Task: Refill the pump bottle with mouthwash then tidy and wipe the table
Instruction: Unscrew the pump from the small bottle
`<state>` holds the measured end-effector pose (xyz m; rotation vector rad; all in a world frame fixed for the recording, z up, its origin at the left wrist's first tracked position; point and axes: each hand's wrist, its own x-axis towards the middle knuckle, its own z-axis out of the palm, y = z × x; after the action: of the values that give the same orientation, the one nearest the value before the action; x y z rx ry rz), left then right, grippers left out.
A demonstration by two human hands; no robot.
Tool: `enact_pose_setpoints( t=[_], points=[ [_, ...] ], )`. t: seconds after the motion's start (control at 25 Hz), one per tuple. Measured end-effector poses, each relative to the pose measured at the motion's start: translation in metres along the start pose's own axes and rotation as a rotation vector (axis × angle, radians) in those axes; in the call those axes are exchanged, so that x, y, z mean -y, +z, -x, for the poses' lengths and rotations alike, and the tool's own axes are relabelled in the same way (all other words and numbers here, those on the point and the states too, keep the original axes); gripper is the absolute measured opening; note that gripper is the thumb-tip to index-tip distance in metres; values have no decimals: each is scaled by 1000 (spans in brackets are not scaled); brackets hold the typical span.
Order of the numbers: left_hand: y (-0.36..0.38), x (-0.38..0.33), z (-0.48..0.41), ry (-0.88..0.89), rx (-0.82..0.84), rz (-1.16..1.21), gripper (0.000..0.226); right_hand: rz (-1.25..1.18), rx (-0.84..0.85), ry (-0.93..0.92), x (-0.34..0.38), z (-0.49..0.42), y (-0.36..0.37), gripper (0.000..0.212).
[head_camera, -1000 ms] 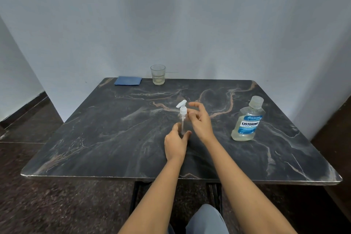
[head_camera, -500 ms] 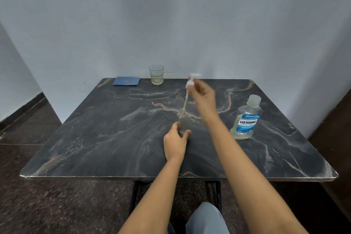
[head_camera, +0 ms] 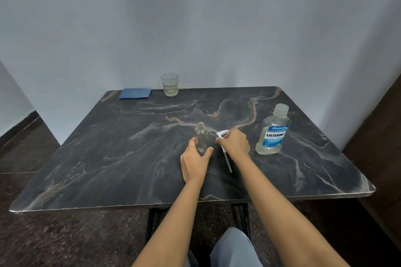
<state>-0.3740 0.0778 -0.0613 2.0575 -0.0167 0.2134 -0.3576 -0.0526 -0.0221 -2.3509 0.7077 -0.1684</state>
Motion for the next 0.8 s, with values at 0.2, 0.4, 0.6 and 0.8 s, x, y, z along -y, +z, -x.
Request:
enact_pose_setpoints(
  t=[0.2,0.4,0.6,0.8],
  points=[
    [1,2,0,1,-18,15,72,12,-48,-9,-6,9,3,39],
    [-6,-11,10,-3,-170,99,89,-90,-123,-207,8,39,-41,37],
    [0,-44,50,300,-361,225,52,-193,-507,-431,32,49,-130,26],
    [51,-100,53,336,124,231,62,243,-570,-196,6,18,-174,54]
  ],
)
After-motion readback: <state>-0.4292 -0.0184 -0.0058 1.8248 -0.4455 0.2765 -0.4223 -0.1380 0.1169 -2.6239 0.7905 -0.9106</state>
